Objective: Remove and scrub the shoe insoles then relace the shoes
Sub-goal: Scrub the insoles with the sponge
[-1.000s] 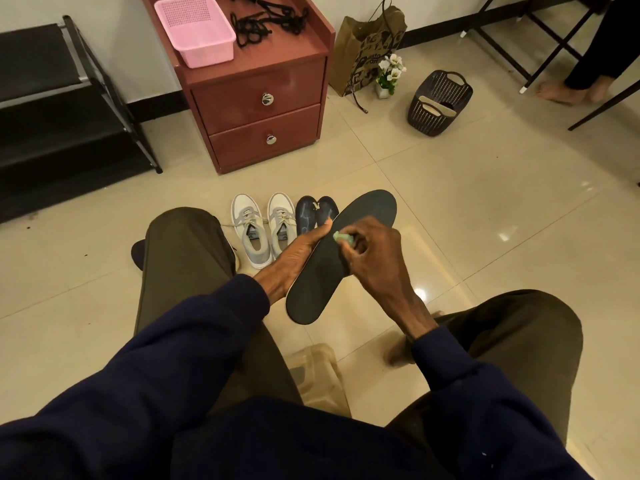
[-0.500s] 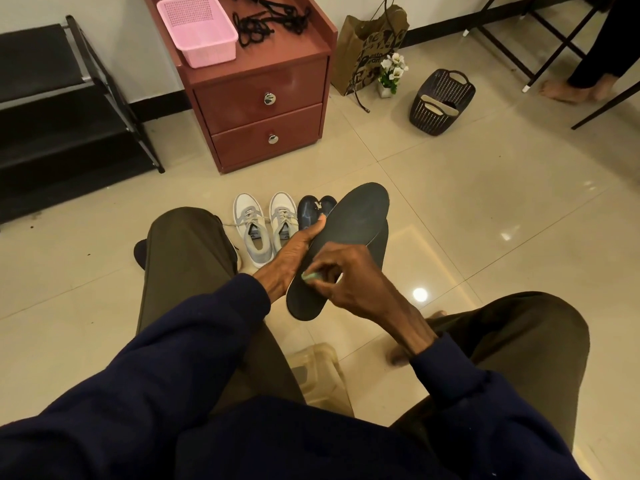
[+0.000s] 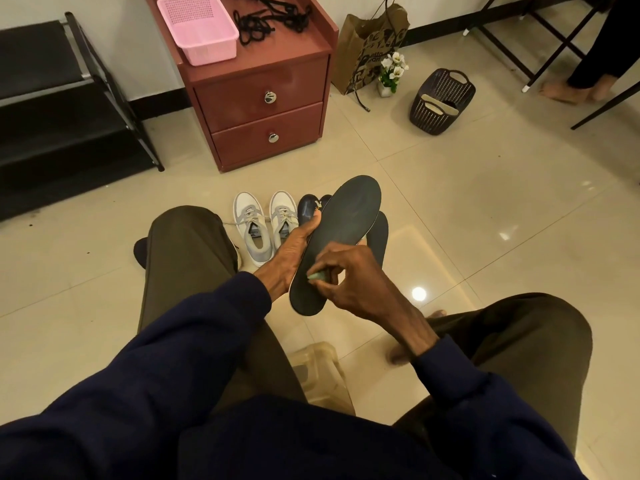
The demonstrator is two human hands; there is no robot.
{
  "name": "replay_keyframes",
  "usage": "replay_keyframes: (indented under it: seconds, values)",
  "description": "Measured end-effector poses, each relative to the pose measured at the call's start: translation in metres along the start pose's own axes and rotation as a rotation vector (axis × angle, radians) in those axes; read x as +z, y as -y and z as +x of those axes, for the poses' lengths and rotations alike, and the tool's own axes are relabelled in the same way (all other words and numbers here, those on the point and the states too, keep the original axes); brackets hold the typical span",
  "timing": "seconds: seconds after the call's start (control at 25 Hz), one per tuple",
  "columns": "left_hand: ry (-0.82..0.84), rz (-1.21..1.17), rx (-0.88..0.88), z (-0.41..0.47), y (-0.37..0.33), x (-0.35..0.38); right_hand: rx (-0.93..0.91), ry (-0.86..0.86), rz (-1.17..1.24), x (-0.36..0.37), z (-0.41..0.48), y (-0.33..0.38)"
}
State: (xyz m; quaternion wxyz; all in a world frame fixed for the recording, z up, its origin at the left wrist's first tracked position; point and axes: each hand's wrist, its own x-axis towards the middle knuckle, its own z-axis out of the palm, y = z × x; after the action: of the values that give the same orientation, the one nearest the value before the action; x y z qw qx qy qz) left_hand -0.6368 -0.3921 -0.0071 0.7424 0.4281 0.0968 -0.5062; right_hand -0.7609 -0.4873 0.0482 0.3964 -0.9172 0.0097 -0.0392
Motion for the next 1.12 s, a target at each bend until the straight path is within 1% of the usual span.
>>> replay_keyframes:
  seconds: [0.04,0.08,0.16,0.24,0.28,0.32,0.36,0.4,0.48,0.52,0.56,0.68,0.72,0.76,0.8,0.84,0.96,1.0,1.04,1.12]
  values:
    - [0.006,0.009,-0.002,0.002,0.001,-0.004,0.000,0.057,0.039,-0.002,0.000,0.001]
    - [0.022,0.007,-0.021,0.000,0.000,-0.003,0.011,0.041,0.035,-0.005,0.003,-0.002]
    - [0.072,-0.008,-0.053,-0.002,0.002,0.000,0.078,-0.136,-0.068,-0.013,0.007,-0.017]
    - [0.085,-0.007,-0.078,-0.005,0.004,0.006,0.159,-0.327,-0.206,-0.022,0.011,-0.035]
    - [0.081,-0.008,-0.079,-0.005,0.005,0.006,0.181,-0.385,-0.239,-0.024,0.011,-0.040]
    - [0.082,-0.009,-0.075,-0.004,0.006,0.007,0.187,-0.404,-0.245,-0.024,0.011,-0.041]
    - [0.076,0.013,-0.070,-0.004,0.006,0.008,0.165,-0.369,-0.217,-0.023,0.009,-0.039]
    - [0.068,0.040,-0.061,-0.005,0.006,0.008,0.133,-0.273,-0.160,-0.020,0.007,-0.032]
    - [0.086,0.052,-0.050,-0.006,0.005,0.007,0.097,-0.013,-0.036,-0.014,0.002,-0.017]
    - [0.087,0.046,-0.051,-0.007,0.005,0.007,0.080,0.041,-0.026,-0.011,0.002,-0.015]
    - [0.080,0.044,-0.056,-0.008,0.003,0.007,0.079,0.003,-0.050,-0.011,0.004,-0.017]
    - [0.074,0.049,-0.079,-0.007,0.005,0.009,0.222,-0.314,-0.189,-0.025,0.011,-0.036]
    - [0.079,0.057,-0.091,-0.007,0.006,0.010,0.275,-0.383,-0.220,-0.030,0.012,-0.041]
    - [0.087,0.073,-0.096,-0.006,0.008,0.009,0.307,-0.416,-0.231,-0.031,0.011,-0.042]
    - [0.084,0.090,-0.090,-0.007,0.008,0.009,0.315,-0.406,-0.222,-0.029,0.011,-0.041]
    - [0.080,0.107,-0.073,-0.007,0.009,0.008,0.293,-0.346,-0.186,-0.025,0.010,-0.035]
    - [0.078,0.140,-0.039,-0.008,0.009,0.005,0.178,-0.033,0.006,-0.009,0.007,-0.012]
    - [0.078,0.133,-0.039,-0.008,0.009,0.003,0.144,0.012,0.007,-0.008,0.007,-0.010]
    - [0.075,0.119,-0.043,-0.008,0.008,0.003,0.131,-0.015,-0.037,-0.009,0.010,-0.012]
    - [0.086,0.103,-0.075,-0.006,0.008,0.004,0.191,-0.203,-0.178,-0.015,0.016,-0.024]
